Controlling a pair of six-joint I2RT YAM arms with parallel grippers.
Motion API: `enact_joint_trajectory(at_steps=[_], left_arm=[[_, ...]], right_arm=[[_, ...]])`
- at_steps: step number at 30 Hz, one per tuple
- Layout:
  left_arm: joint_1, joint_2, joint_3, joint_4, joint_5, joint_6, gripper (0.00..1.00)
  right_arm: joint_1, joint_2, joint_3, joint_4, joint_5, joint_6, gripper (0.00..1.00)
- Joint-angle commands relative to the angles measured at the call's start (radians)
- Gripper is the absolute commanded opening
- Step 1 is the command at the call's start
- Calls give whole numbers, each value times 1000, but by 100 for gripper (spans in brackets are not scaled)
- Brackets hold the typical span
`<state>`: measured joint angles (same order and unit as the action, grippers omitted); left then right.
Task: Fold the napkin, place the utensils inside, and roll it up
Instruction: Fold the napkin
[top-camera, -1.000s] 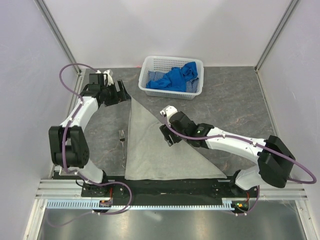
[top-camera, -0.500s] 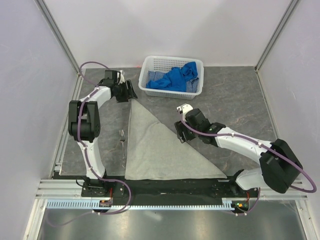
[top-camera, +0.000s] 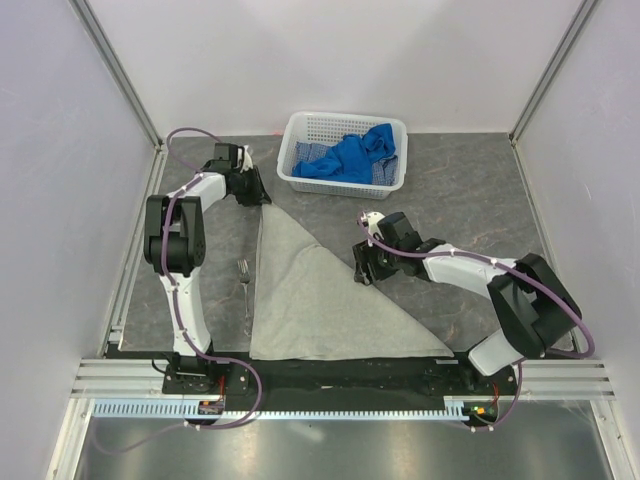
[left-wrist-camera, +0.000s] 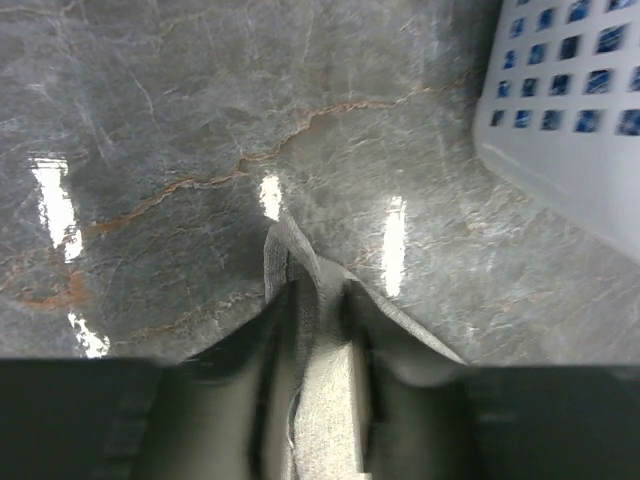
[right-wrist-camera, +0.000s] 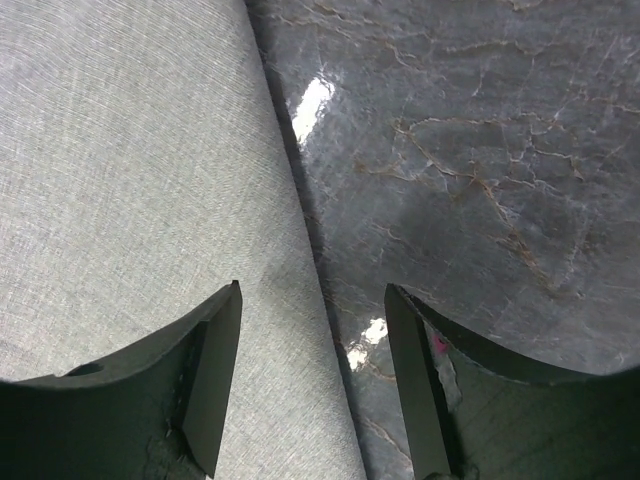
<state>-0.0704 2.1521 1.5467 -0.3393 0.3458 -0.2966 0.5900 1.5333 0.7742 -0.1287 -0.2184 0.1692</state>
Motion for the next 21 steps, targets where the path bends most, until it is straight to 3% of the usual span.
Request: enact_joint_trajectory(at_steps=[1, 5, 9, 10, 17, 21], left_arm=[[-6, 23, 58, 3, 15, 11, 22], [-5, 34, 81, -6, 9, 13, 3], [0, 60, 122, -33, -10, 27, 2], [6, 64, 137, -38, -10, 28, 2], [37, 98, 193, -52, -10, 30, 2], [58, 120, 233, -61, -19, 28, 2]], right_arm=[[-27, 36, -13, 61, -79, -5, 63], [-33, 71, -1, 64, -105, -5, 52], [-33, 105, 19, 63, -122, -4, 38], [-33, 113, 23, 61, -136, -4, 31], [-32, 174, 79, 55, -145, -8, 2], [-35, 202, 129, 37, -95, -19, 0]])
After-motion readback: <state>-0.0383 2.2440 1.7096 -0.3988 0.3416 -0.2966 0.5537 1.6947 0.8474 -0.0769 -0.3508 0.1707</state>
